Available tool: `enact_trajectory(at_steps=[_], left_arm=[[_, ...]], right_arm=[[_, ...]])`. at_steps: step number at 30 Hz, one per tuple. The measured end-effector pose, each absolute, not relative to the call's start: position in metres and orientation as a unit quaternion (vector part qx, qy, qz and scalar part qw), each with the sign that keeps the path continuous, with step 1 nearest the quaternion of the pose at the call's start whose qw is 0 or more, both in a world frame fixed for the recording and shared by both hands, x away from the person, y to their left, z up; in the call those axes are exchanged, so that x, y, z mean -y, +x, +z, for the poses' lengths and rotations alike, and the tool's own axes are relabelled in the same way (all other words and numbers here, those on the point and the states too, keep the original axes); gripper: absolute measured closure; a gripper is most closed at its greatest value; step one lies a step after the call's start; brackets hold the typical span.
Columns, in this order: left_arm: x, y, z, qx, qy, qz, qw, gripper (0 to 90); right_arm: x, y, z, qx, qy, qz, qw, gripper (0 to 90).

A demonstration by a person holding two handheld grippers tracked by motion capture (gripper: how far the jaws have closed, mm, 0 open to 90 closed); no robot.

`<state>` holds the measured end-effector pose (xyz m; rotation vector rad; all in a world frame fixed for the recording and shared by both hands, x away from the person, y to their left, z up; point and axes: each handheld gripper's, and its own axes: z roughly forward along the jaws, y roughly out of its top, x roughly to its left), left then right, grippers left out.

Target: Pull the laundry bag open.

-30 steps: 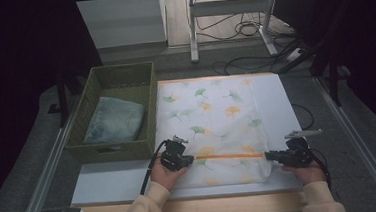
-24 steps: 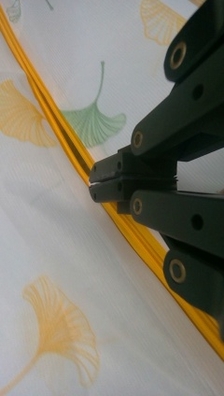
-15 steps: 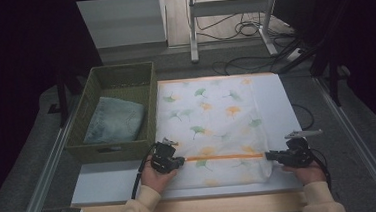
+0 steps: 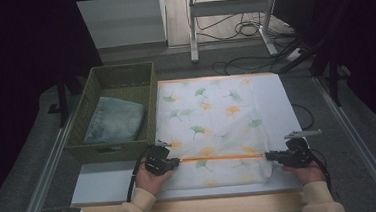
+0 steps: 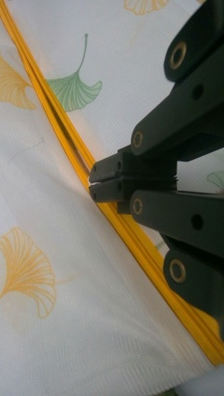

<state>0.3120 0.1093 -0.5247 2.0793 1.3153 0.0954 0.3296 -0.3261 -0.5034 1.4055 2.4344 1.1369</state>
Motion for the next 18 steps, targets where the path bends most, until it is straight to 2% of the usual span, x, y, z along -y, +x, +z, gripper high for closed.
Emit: enact_trajectory(at_steps=[18], left_arm=[[-0.128, 0.307, -0.522, -0.515, 0.788, 0.047, 0.335, 90.0]], right_arm=[[0.326, 0.329, -0.504, -0.803, 0.462, 0.371, 0.055, 85.2]])
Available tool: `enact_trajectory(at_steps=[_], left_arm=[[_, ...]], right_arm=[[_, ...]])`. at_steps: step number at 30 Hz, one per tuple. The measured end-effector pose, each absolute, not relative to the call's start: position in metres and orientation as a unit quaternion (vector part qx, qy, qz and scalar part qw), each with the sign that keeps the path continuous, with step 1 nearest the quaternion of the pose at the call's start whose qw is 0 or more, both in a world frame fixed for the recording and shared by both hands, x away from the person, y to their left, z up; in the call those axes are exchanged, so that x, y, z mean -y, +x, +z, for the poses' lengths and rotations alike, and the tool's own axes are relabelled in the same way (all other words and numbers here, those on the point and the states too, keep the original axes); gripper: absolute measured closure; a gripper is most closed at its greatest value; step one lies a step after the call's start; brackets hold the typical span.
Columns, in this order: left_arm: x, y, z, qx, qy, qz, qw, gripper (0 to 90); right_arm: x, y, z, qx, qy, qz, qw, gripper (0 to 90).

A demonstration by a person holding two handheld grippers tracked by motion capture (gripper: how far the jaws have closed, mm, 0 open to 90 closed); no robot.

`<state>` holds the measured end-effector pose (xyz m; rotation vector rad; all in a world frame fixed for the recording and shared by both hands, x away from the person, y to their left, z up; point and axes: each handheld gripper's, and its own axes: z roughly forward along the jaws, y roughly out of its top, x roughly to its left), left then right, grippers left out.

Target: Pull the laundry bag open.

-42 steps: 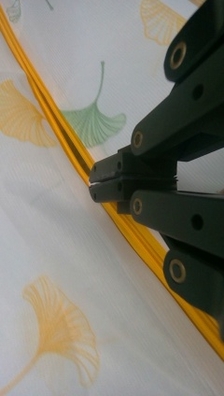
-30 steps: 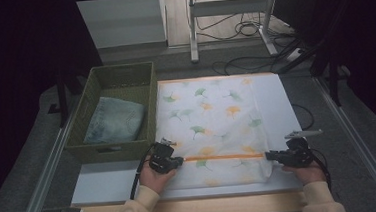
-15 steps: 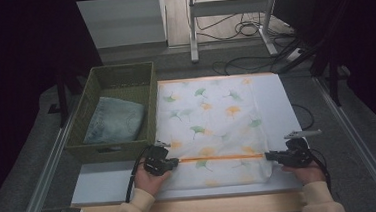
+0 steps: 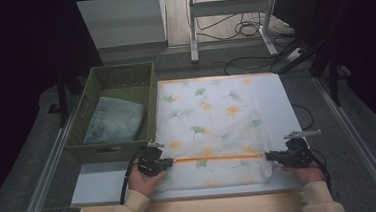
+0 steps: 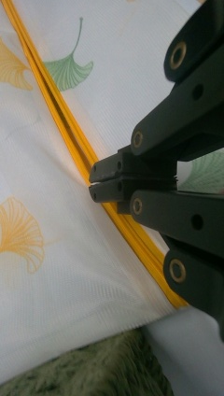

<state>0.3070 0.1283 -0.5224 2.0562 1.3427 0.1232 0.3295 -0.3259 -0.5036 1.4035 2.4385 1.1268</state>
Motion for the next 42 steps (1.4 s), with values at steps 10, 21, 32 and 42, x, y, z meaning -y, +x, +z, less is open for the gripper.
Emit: enact_trajectory(at_steps=[10, 21, 32, 42], left_arm=[[-0.136, 0.303, -0.522, -0.519, 0.784, 0.05, 0.337, 90.0], [-0.149, 0.296, -0.522, -0.523, 0.779, 0.059, 0.342, 90.0], [-0.16, 0.289, -0.522, -0.526, 0.774, 0.075, 0.344, 90.0], [-0.174, 0.284, -0.525, -0.536, 0.765, 0.079, 0.35, 90.0]], right_arm=[[0.326, 0.33, -0.504, -0.804, 0.462, 0.37, 0.054, 85.2], [0.326, 0.33, -0.504, -0.804, 0.462, 0.369, 0.054, 85.2], [0.326, 0.329, -0.505, -0.806, 0.462, 0.367, 0.053, 85.2], [0.326, 0.329, -0.505, -0.805, 0.462, 0.369, 0.051, 85.2]])
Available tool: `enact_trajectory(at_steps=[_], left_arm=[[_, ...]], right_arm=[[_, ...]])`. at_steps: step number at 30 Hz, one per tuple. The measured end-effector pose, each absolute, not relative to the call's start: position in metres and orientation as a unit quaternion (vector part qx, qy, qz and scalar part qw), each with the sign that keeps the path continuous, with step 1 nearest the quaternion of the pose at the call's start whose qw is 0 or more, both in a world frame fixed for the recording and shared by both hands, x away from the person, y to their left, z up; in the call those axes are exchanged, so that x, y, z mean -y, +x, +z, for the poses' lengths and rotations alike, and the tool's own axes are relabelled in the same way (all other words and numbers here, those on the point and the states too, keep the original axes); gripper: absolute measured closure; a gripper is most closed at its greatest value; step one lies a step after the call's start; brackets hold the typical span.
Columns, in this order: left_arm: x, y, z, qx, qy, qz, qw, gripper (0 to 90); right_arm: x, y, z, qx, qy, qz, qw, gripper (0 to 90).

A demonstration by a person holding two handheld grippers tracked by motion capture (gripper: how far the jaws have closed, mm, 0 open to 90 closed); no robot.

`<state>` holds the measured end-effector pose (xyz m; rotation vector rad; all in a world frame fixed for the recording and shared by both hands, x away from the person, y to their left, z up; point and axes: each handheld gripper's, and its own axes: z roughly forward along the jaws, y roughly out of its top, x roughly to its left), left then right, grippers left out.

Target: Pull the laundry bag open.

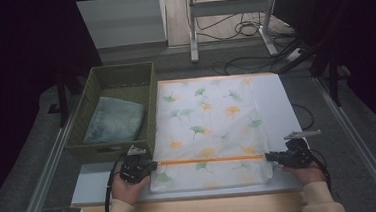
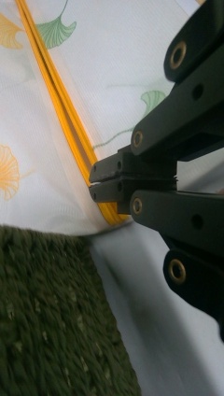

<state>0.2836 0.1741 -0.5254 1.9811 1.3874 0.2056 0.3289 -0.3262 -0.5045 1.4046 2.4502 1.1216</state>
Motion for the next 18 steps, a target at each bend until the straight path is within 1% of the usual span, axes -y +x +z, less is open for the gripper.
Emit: enact_trajectory(at_steps=[6, 9, 12, 18], left_arm=[[-0.181, 0.281, -0.524, -0.536, 0.763, 0.095, 0.35, 90.0], [-0.189, 0.282, -0.526, -0.54, 0.76, 0.094, 0.349, 90.0], [-0.198, 0.282, -0.528, -0.544, 0.753, 0.078, 0.361, 90.0], [-0.193, 0.279, -0.529, -0.536, 0.759, 0.09, 0.359, 89.5]], right_arm=[[0.326, 0.329, -0.504, -0.806, 0.462, 0.368, 0.051, 85.2], [0.326, 0.328, -0.504, -0.804, 0.462, 0.37, 0.052, 85.2], [0.325, 0.329, -0.505, -0.805, 0.461, 0.371, 0.05, 85.2], [0.324, 0.329, -0.505, -0.809, 0.46, 0.363, 0.051, 84.9]])
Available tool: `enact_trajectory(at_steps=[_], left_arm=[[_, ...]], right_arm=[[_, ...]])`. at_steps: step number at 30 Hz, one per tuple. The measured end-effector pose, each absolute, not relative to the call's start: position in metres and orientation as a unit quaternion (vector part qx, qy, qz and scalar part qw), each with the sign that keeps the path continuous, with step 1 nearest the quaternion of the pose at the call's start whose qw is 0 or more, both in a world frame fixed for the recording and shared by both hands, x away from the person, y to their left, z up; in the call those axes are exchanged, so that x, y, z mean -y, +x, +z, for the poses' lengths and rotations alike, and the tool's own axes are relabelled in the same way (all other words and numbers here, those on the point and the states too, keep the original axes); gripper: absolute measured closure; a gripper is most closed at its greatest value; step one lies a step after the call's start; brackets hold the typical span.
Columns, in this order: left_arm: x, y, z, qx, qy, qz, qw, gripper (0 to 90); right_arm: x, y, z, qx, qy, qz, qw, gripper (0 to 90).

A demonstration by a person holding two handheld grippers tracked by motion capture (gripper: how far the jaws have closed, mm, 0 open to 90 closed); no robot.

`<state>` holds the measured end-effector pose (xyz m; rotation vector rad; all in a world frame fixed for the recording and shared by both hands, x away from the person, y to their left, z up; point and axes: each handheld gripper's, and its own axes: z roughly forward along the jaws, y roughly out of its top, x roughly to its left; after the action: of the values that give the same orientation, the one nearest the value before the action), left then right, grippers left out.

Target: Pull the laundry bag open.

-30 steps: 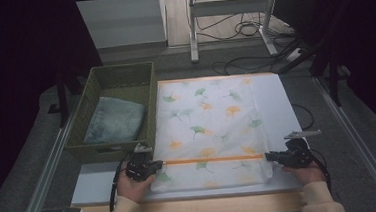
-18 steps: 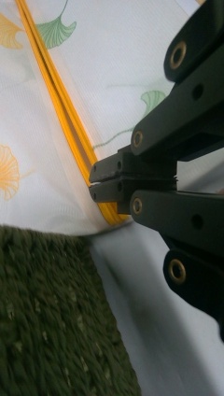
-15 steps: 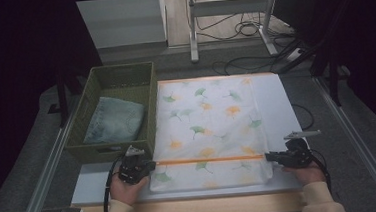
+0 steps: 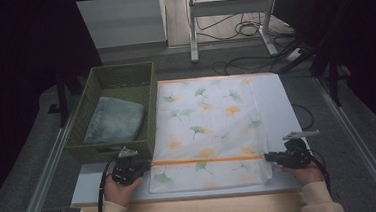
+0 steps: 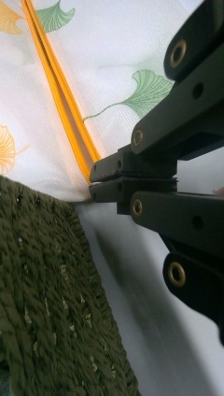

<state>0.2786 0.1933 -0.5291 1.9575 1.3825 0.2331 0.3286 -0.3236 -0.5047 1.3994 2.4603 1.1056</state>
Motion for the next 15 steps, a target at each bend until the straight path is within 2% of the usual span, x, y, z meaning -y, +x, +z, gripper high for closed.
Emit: enact_trajectory(at_steps=[10, 11, 15], left_arm=[[-0.194, 0.266, -0.52, -0.523, 0.762, 0.12, 0.363, 78.5], [-0.195, 0.264, -0.518, -0.52, 0.761, 0.129, 0.366, 75.4], [-0.198, 0.258, -0.513, -0.506, 0.761, 0.16, 0.373, 53.1]], right_arm=[[0.322, 0.328, -0.507, -0.812, 0.458, 0.358, 0.051, 83.1], [0.322, 0.328, -0.507, -0.813, 0.457, 0.358, 0.053, 81.7], [0.322, 0.328, -0.506, -0.812, 0.456, 0.356, 0.069, 63.5]])
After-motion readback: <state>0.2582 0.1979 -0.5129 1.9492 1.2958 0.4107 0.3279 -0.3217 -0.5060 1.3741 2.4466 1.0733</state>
